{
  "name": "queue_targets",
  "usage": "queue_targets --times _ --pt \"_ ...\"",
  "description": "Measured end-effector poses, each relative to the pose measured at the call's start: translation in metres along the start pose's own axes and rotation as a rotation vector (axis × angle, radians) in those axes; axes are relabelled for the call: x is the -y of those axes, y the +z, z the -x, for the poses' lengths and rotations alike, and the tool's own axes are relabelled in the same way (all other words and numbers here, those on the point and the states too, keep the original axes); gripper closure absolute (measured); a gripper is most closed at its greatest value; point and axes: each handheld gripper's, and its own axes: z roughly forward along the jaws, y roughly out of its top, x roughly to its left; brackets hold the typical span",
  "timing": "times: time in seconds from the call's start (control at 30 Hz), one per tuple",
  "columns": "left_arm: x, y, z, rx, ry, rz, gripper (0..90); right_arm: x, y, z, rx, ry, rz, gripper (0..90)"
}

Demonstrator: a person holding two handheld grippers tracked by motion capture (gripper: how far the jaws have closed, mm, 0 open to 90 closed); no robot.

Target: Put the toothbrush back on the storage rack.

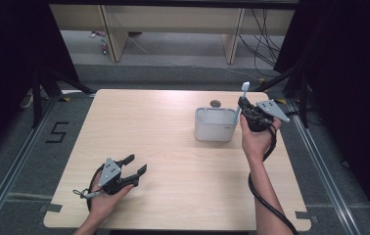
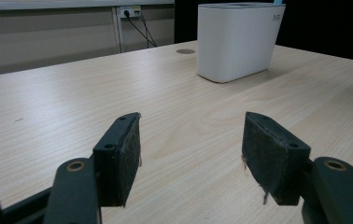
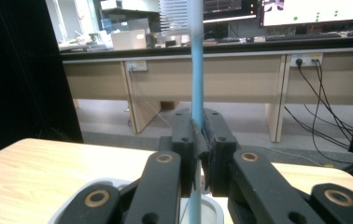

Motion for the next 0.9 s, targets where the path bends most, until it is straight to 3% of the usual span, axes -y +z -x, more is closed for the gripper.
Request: queue_targets --times 0.2,0.9 --pt "0.0 0.0 0.0 -0.001 0.001 0.0 36.9 0.003 0.001 0.001 0.005 -0.017 -0.014 84.9" --pt "0.001 0.001 0.0 0.005 0.002 0.022 37.1 0.015 0.007 -0.003 -0.002 -0.006 -0.039 85.0"
